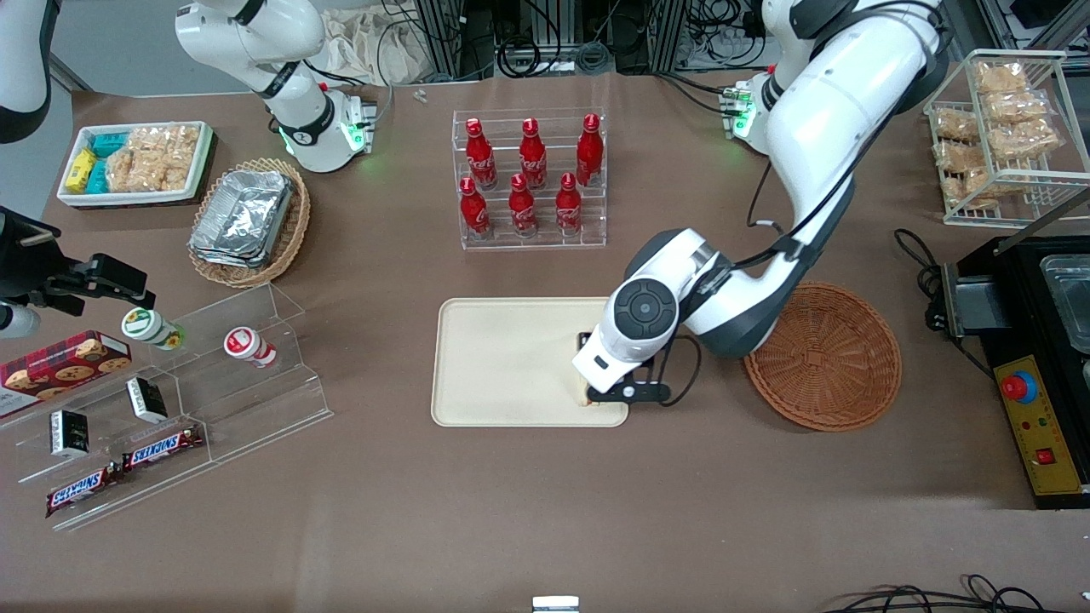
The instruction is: Place sandwich from basket to tray
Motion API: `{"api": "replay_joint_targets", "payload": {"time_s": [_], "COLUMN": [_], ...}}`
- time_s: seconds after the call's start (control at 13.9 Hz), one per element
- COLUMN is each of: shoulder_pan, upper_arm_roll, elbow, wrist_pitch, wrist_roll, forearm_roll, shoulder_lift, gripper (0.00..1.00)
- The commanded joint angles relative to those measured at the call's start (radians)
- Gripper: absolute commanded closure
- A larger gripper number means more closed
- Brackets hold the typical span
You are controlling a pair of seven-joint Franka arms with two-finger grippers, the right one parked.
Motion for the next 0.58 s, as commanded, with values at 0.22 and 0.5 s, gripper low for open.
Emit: {"api": "replay_joint_targets", "payload": {"time_s": [0.22, 0.5], "shoulder_pan": [0.216, 0.309], "upper_arm_roll": [-0.031, 0.090], "elbow": [0.013, -0.060], "wrist_pitch": [-0.231, -0.328], "wrist_roll": [0.174, 0.484], "forearm_roll": [-0.094, -0.174], "shoulder_lift": [-0.204, -0.400], "gripper": [0.00, 0.00]}}
